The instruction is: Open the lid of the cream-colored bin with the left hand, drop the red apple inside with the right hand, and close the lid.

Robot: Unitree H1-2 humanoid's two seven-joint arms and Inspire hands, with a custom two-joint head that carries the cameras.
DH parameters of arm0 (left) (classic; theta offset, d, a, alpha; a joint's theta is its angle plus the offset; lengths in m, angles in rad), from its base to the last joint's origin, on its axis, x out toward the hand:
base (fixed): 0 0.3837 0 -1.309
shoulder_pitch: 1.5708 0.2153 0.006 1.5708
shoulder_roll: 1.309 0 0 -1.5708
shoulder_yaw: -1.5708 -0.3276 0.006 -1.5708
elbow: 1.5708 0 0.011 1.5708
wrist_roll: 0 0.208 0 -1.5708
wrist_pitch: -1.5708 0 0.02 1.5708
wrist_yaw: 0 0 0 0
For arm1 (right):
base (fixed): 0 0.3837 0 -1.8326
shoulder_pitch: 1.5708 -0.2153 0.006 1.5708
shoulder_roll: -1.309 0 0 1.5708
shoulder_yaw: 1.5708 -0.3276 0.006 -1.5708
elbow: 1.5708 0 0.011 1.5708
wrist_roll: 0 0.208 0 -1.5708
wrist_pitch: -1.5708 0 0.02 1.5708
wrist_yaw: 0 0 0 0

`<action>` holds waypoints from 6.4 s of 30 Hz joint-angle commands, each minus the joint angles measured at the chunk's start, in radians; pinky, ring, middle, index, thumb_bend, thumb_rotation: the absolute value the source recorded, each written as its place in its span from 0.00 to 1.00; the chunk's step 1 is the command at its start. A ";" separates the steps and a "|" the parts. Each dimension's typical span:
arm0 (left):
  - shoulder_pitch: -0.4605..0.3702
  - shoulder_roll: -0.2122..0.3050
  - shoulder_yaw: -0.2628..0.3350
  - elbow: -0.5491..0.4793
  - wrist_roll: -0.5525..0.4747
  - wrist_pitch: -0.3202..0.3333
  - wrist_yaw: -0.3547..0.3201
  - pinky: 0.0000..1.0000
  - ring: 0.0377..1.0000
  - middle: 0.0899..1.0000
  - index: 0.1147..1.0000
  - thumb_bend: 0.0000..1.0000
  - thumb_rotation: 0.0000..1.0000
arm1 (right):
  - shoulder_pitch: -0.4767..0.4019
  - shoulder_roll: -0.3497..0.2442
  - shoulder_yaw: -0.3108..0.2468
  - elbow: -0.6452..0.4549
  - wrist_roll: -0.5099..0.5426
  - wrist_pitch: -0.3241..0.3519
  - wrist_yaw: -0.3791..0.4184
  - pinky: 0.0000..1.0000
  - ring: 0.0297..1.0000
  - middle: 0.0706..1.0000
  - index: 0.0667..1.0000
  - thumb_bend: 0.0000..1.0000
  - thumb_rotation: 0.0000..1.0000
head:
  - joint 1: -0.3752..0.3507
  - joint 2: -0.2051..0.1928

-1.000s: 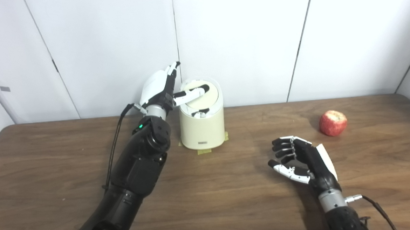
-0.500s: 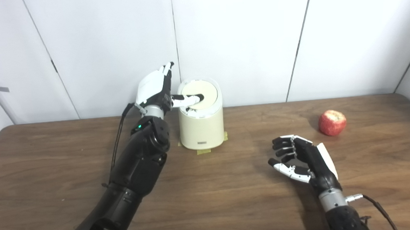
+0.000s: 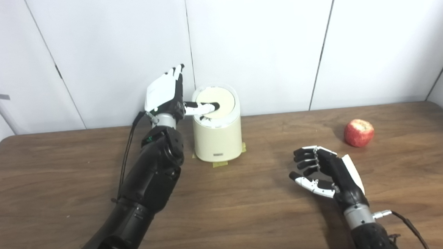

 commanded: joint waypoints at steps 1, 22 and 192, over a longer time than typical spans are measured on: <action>-0.039 0.018 -0.006 0.002 0.028 0.000 0.013 1.00 1.00 1.00 1.00 0.95 0.14 | -0.027 -0.002 0.001 -0.021 -0.007 -0.032 -0.013 0.48 0.56 0.58 0.58 0.33 0.10 | -0.001 0.000; 0.040 -0.068 0.190 -0.241 -0.203 -0.025 0.010 1.00 1.00 1.00 1.00 0.67 1.00 | -0.029 -0.002 0.000 -0.007 -0.013 -0.032 -0.011 0.48 0.57 0.59 0.59 0.32 0.08 | 0.006 -0.024; 0.735 -0.005 0.355 -0.516 -0.566 -0.678 -0.071 0.65 0.73 0.75 0.72 0.37 0.82 | -0.623 -0.507 0.482 0.660 -0.688 0.152 -0.008 0.30 0.36 0.46 0.49 0.52 0.00 | 0.024 -0.050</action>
